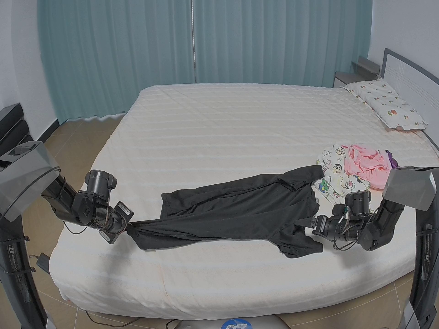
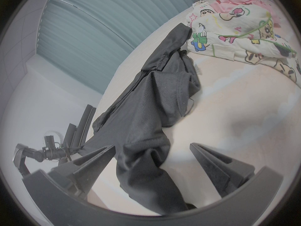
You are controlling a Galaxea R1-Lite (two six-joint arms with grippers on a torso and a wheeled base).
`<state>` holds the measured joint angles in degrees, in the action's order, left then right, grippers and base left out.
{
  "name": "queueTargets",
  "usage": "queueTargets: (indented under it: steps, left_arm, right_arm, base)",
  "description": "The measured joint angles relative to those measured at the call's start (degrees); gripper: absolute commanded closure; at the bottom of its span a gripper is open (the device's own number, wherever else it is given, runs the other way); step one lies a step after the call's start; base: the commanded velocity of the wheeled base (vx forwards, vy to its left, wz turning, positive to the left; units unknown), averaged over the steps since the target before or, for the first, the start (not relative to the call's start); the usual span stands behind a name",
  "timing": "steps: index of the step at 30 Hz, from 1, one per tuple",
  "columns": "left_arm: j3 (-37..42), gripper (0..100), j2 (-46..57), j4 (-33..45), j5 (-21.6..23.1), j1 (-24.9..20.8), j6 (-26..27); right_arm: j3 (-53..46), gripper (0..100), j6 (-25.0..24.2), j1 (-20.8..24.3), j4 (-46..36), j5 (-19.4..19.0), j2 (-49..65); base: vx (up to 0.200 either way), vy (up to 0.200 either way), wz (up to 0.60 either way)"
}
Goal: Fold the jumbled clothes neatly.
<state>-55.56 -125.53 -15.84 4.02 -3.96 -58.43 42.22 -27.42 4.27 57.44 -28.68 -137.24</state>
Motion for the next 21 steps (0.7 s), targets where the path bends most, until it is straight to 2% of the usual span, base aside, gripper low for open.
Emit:
queueTargets:
  steps: [4, 5, 11, 21]
  left_arm:
    - [0.0, 100, 0.0, 0.0, 0.0, 0.0, 0.0]
    - [0.0, 100, 0.0, 0.0, 0.0, 0.0, 0.0]
    - [0.1, 100, 0.0, 0.1, 0.0, -0.1, 0.0]
    - [0.5, 100, 0.2, 0.5, 0.0, -0.2, 0.2]
  right_arm:
    - [-2.5, 0, 3.6, -0.9, -0.6, -1.5, 1.1]
    - [-3.0, 100, 4.2, -1.0, -1.1, -1.5, 1.2]
    - [-4.9, 100, 8.8, -1.3, -3.6, -1.9, 1.8]
    - [-11.2, 100, 9.2, -3.2, -4.0, -3.1, 7.3]
  base:
    - [0.0, 0.0, 0.0]
    - [0.0, 0.0, 0.0]
    - [0.0, 0.0, 0.0]
    - [0.0, 0.0, 0.0]
